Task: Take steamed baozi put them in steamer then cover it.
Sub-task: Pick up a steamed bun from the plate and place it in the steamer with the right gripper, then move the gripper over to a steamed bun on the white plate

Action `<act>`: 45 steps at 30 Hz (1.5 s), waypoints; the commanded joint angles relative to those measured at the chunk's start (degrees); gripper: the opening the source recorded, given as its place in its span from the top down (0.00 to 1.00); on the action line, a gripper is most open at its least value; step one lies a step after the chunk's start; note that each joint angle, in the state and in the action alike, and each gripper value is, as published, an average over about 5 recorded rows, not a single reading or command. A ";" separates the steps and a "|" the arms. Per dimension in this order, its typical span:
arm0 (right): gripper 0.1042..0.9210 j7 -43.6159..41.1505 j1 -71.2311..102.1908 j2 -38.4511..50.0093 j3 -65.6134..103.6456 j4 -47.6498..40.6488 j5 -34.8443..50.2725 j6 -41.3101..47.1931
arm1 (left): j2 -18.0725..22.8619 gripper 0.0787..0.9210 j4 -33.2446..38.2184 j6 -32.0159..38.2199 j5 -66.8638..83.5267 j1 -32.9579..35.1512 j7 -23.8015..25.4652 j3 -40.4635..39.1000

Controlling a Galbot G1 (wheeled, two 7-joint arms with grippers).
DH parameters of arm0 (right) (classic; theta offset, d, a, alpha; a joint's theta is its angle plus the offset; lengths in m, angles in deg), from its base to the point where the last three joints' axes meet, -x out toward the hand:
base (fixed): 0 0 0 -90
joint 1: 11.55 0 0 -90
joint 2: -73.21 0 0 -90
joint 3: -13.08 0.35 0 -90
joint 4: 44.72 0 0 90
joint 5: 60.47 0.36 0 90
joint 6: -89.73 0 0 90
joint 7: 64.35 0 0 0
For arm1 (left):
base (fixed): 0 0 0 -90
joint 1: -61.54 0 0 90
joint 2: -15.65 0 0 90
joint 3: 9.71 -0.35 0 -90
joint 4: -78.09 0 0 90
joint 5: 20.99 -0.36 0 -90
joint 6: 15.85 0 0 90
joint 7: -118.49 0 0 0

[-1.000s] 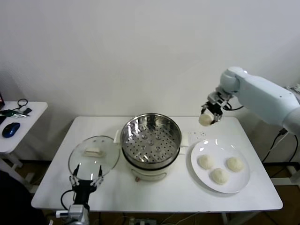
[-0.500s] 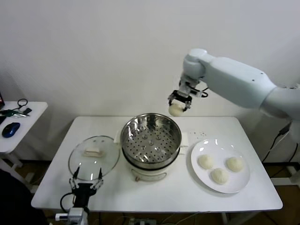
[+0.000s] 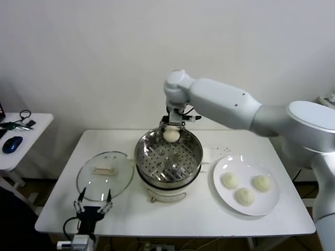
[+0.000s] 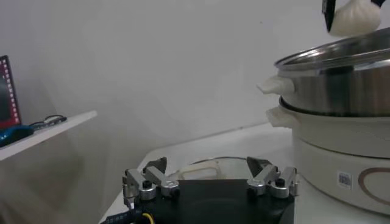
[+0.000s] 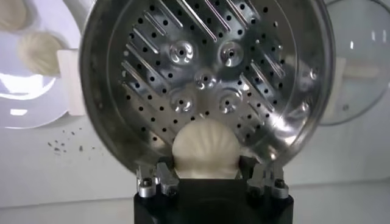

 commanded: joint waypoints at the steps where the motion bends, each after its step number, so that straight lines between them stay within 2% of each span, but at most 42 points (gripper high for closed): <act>1: 0.29 0.63 4.44 -4.38 0.85 -3.56 -7.34 -2.68 | -0.26 0.12 -0.01 -0.02 0.79 0.16 -0.03 0.54; 17: 0.28 1.25 6.70 -5.41 1.20 -7.76 -9.66 -2.64 | -0.20 0.12 -0.56 0.10 1.23 0.12 -0.06 0.95; 24: 0.14 1.02 6.52 -5.11 1.57 -8.70 -9.51 -2.36 | -0.17 0.12 -0.48 0.10 1.21 0.42 -0.11 1.11; 30: 0.12 -0.27 4.91 -2.82 2.93 -5.32 -7.42 -1.92 | -0.24 0.12 -0.13 -0.09 1.10 0.52 -0.12 1.20; 39: 0.12 -0.17 -2.34 6.47 1.42 3.69 5.62 1.85 | -0.22 0.12 0.44 -0.47 0.23 0.63 -0.11 0.91; 43: 0.12 3.87 -8.47 14.35 -4.19 8.20 17.14 8.44 | -0.28 0.12 0.91 -0.58 -0.13 1.08 -0.08 0.59; 45: 0.12 6.32 -11.97 18.83 -8.49 11.19 23.96 14.40 | -0.28 0.12 1.06 -0.58 -0.33 1.23 -0.07 0.44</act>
